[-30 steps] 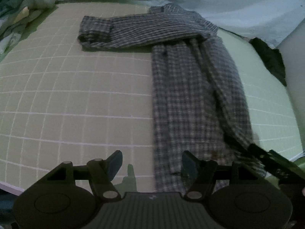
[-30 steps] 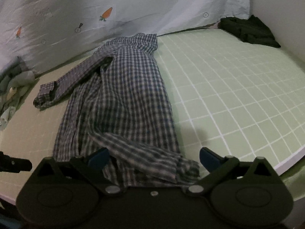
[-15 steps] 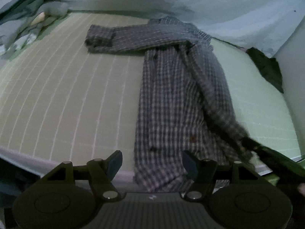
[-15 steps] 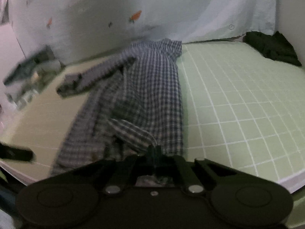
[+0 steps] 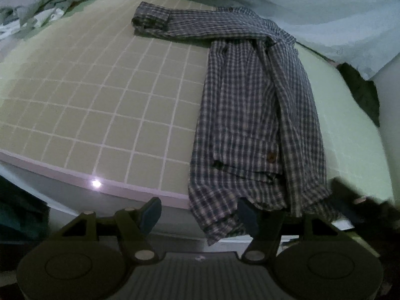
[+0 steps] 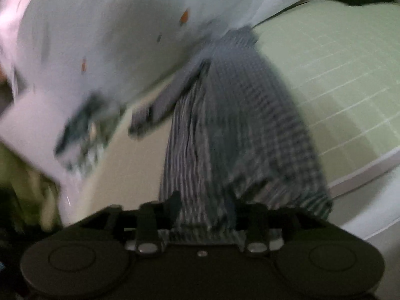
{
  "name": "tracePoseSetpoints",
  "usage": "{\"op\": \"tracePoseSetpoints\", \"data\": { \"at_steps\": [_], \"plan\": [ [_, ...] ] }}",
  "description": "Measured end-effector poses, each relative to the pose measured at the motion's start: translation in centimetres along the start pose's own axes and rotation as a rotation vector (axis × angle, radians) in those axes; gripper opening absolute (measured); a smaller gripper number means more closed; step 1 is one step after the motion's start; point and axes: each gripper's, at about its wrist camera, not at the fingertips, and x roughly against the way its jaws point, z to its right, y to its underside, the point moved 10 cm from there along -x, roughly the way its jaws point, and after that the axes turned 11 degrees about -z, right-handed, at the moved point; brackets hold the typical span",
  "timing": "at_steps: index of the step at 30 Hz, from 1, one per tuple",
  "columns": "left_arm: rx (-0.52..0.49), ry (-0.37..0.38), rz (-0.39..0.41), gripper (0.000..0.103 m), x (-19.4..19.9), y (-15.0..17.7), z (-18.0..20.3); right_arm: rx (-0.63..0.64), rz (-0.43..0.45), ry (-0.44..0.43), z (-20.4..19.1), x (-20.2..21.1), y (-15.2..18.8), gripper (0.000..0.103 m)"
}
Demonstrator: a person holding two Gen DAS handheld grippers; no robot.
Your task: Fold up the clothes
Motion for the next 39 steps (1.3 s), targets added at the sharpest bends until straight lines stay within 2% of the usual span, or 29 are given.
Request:
{"op": "tracePoseSetpoints", "data": {
  "at_steps": [4,6,8,9,11,15,25,26,27,28,29,30,34,39],
  "plan": [
    [0.029,0.031,-0.003,0.062,-0.8,-1.1,0.2,-0.089,0.102,0.021,2.2,2.0,-3.2,0.058],
    [0.034,0.035,-0.013,0.062,-1.6,-1.7,0.4,-0.076,0.087,0.134,3.8,1.4,-4.3,0.058],
    [0.04,0.039,-0.034,0.062,-2.5,-2.2,0.5,-0.058,0.039,0.239,5.4,-0.1,-4.6,0.049],
    [0.04,0.041,-0.039,0.062,-2.9,-2.5,0.5,-0.059,0.017,0.256,5.9,-0.9,-4.6,0.048],
    [0.033,0.045,-0.036,0.062,-3.5,-3.1,0.8,-0.06,-0.014,0.262,6.4,-2.3,-4.6,0.046],
    [0.014,0.017,-0.026,0.062,-4.4,-5.2,1.2,-0.046,-0.021,0.272,6.5,-4.1,-5.6,0.047],
    [-0.009,0.047,0.005,0.062,-6.9,-12.4,2.9,-0.005,-0.026,0.277,6.6,-7.8,-9.8,0.053],
    [-0.024,0.047,0.0,0.061,-7.2,-13.0,3.1,0.005,-0.029,0.282,6.4,-8.2,-10.2,0.053],
    [-0.038,0.047,-0.005,0.048,-7.5,-13.6,3.4,0.021,-0.039,0.29,6.3,-8.6,-10.7,0.05],
    [-0.052,0.047,-0.009,0.028,-7.9,-14.2,3.6,0.04,-0.055,0.294,6.0,-9.1,-11.0,0.032],
    [-0.066,0.047,-0.014,0.015,-8.2,-14.7,3.8,0.064,-0.082,0.294,5.8,-9.8,-11.3,0.006],
    [-0.069,0.053,-0.018,0.003,-8.5,-15.3,3.9,0.085,-0.102,0.297,5.5,-10.3,-11.4,0.003],
    [-0.025,0.095,-0.006,0.003,-9.3,-17.4,3.5,0.127,-0.113,0.327,5.1,-11.7,-12.7,0.003],
    [-0.044,0.082,-0.008,0.003,-9.8,-19.7,3.5,0.115,-0.099,0.353,4.9,-14.4,-16.2,0.003]
  ]
}}
